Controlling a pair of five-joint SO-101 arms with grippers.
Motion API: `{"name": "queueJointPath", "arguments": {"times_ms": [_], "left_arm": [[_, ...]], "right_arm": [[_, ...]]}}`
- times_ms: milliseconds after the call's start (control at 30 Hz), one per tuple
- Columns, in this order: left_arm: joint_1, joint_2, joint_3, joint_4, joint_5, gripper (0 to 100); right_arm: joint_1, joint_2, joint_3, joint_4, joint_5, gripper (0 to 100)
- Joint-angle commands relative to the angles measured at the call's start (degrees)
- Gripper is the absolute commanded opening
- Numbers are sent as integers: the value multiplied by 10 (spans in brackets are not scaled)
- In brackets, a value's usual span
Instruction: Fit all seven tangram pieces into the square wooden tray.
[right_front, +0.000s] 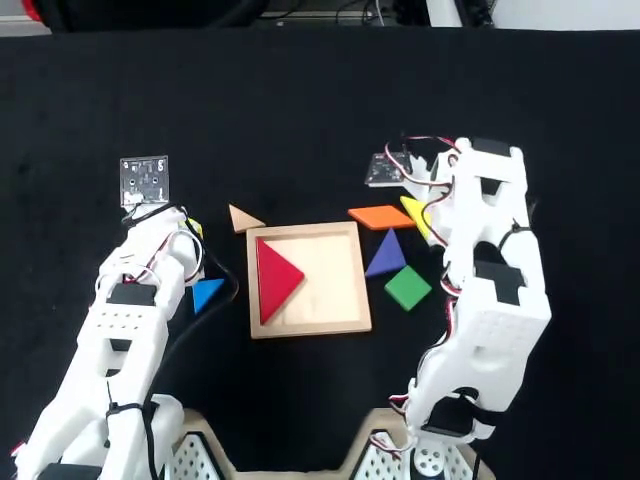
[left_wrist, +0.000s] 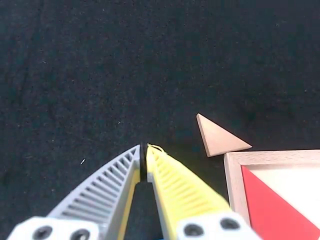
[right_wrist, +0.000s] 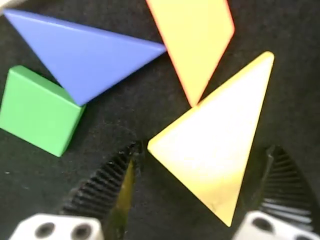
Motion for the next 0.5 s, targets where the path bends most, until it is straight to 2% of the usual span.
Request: {"name": "queueJointPath", "arguments": {"times_ms": [0,367,467], "left_arm": [[-7,0,-8,-10,6,43],[-6,0,-8,-10,6,43],[-6,0,-8,-10,6,43]], "right_arm": [[-4,-7,-30,7,10,371],[-10,51,-45,-3,10,370],[-9,53,-65,15,10,304]]}}
